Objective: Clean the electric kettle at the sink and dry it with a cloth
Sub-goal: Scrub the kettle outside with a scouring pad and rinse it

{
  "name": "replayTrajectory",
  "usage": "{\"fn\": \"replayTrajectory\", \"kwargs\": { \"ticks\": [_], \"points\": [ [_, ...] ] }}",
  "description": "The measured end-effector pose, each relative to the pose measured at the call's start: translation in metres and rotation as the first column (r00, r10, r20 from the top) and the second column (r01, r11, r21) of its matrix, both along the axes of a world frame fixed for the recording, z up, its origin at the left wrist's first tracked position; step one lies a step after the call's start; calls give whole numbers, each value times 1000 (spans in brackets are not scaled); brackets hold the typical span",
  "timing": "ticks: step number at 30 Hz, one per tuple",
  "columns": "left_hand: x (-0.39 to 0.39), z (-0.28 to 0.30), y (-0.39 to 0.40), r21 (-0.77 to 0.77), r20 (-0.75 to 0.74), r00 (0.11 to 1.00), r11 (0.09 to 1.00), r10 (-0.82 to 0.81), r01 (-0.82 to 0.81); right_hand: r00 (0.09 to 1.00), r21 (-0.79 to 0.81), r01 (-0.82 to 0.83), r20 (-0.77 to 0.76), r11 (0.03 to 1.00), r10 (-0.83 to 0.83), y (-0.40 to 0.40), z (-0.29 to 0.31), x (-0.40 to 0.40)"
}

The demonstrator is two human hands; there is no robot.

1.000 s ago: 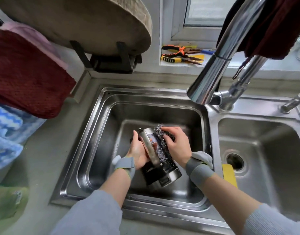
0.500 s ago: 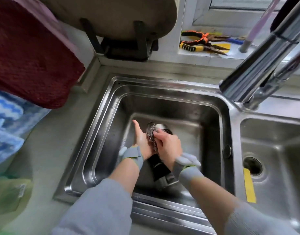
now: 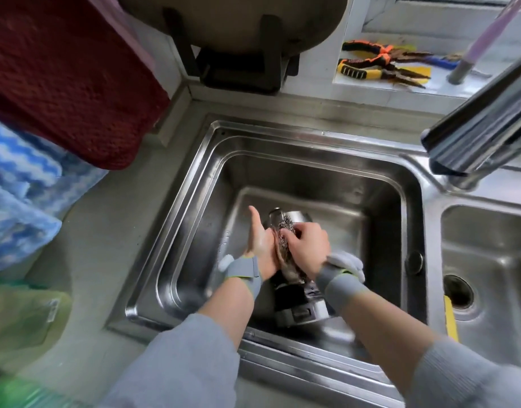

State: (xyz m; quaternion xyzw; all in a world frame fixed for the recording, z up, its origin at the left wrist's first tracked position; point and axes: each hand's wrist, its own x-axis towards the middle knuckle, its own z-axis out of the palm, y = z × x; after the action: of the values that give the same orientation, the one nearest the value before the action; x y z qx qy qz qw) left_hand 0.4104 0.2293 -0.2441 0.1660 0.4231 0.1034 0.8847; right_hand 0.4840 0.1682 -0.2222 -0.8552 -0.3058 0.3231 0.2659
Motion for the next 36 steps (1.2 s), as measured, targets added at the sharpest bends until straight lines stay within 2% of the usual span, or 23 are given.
{"fn": "replayTrajectory", "kwargs": {
  "ticks": [3,6,8,11,15,18,20,22,24,25,28,32,34,36],
  "points": [
    [8,4,2,-15,-4,999,998,53,-53,984,55,65,-167,996,-55,19,-9,16],
    [15,4,8,-3,-112,978,985,173,-175,966,116,1,-256,993,29,-22,-12,11],
    [19,3,7,36,-205,958,980,201,-198,958,146,-99,-253,984,134,-46,-13,11],
    [27,2,5,118,-335,933,989,128,-94,942,169,-223,-215,960,256,-56,-19,17],
    [26,1,8,119,-338,928,986,154,-120,939,202,-295,-118,934,322,-56,-24,17],
    [19,1,6,118,-310,946,991,94,-60,913,182,-323,-198,929,356,-45,-17,22],
    [16,7,1,105,-287,957,994,48,-19,889,177,-233,-359,956,283,-37,-19,25],
    [15,9,-2,66,-220,976,998,9,6,832,108,-21,-549,994,78,-29,-19,24],
    [16,9,-5,23,-126,990,998,-56,59,739,8,144,-666,990,-102,-15,-16,28],
    [15,6,-5,4,-103,992,997,-76,77,718,-45,164,-680,985,-151,-5,-12,33],
    [18,1,-3,-24,-102,991,996,-91,89,767,-123,182,-603,975,-220,20,3,42],
    [19,-1,10,20,-170,977,991,-125,130,830,-37,218,-518,975,-206,2,-8,30],
    [16,5,16,54,-239,959,984,-153,171,850,95,124,-523,988,-56,-26,-11,16],
    [17,10,20,100,-352,923,975,-154,201,932,164,-105,-328,981,155,-44,-14,5]
  ]
}}
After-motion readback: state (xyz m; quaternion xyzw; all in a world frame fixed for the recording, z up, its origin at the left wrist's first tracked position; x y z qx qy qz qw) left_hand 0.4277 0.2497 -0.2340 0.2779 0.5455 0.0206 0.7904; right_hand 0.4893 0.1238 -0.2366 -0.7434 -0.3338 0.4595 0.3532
